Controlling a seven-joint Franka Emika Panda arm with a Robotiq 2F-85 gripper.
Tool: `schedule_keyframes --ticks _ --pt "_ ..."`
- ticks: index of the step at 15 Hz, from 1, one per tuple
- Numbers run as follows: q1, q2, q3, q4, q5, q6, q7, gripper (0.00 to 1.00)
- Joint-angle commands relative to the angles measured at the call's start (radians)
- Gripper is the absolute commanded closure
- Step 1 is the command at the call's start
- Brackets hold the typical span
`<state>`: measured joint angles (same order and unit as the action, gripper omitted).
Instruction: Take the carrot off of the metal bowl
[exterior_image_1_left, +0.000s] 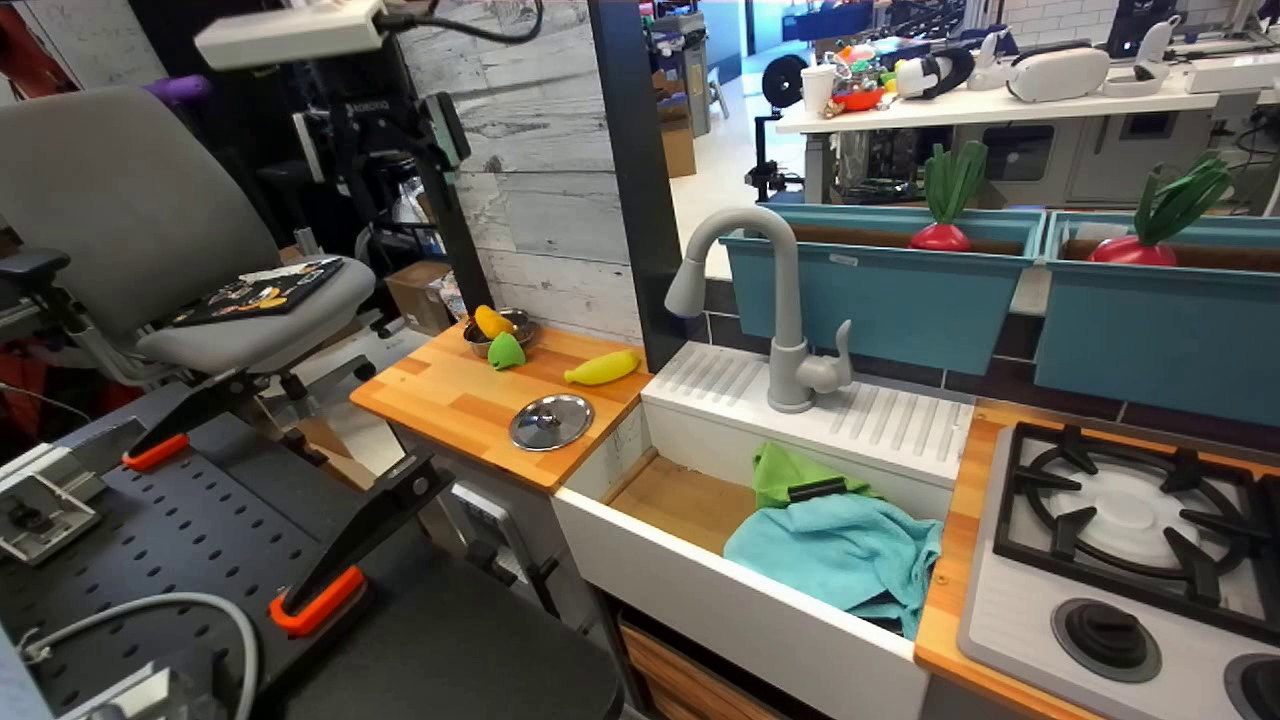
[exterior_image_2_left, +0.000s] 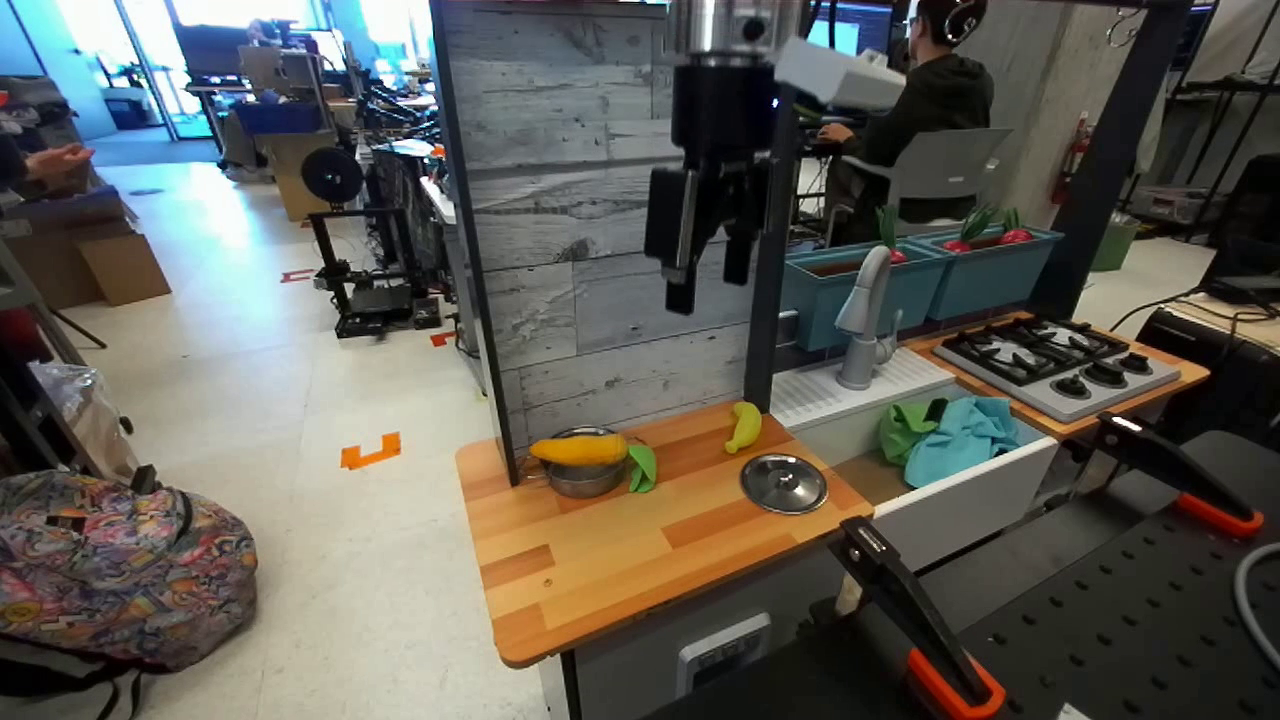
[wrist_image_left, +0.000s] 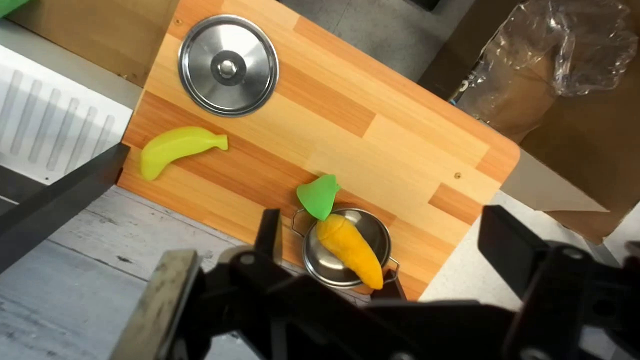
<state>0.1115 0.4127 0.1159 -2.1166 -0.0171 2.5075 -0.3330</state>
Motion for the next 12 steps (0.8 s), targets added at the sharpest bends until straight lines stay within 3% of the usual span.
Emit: schedule_keyframes --ticks 1,12 --pt "-0.011 0.149 0.016 0.071 -0.029 0.111 -0.002 0.0" --pt "0.065 0.508 0.005 0.464 -0.147 0.04 0.029 0.0"
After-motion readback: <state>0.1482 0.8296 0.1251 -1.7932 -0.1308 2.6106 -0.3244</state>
